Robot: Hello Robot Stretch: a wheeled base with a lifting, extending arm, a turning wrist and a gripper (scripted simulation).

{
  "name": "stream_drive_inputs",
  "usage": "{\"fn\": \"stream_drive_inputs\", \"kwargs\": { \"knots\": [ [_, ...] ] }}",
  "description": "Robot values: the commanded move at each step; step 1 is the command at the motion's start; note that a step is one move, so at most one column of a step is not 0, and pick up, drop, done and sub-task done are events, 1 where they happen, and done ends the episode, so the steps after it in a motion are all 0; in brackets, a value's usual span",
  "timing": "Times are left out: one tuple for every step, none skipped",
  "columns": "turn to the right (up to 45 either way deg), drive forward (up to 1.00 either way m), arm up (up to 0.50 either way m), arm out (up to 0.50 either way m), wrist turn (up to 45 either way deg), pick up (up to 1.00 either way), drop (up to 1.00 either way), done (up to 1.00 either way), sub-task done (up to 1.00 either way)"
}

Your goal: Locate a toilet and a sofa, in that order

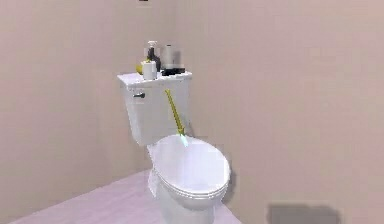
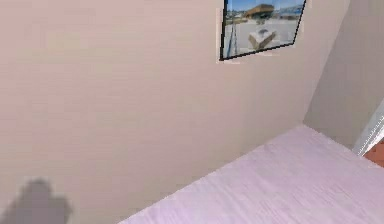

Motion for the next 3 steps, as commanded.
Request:
{"fn": "stream_drive_inputs", "kwargs": {
  "knots": [
    [0.0, 0.0, 0.0, 0.0, 0.0, 0.0, 0.0, 0.0, 1.0],
    [45.0, 0.0, 0.0, 0.0, 0.0, 0.0, 0.0, 0.0, 0.0],
    [45.0, 0.0, 0.0, 0.0, 0.0, 0.0, 0.0, 0.0, 0.0]
  ]
}}
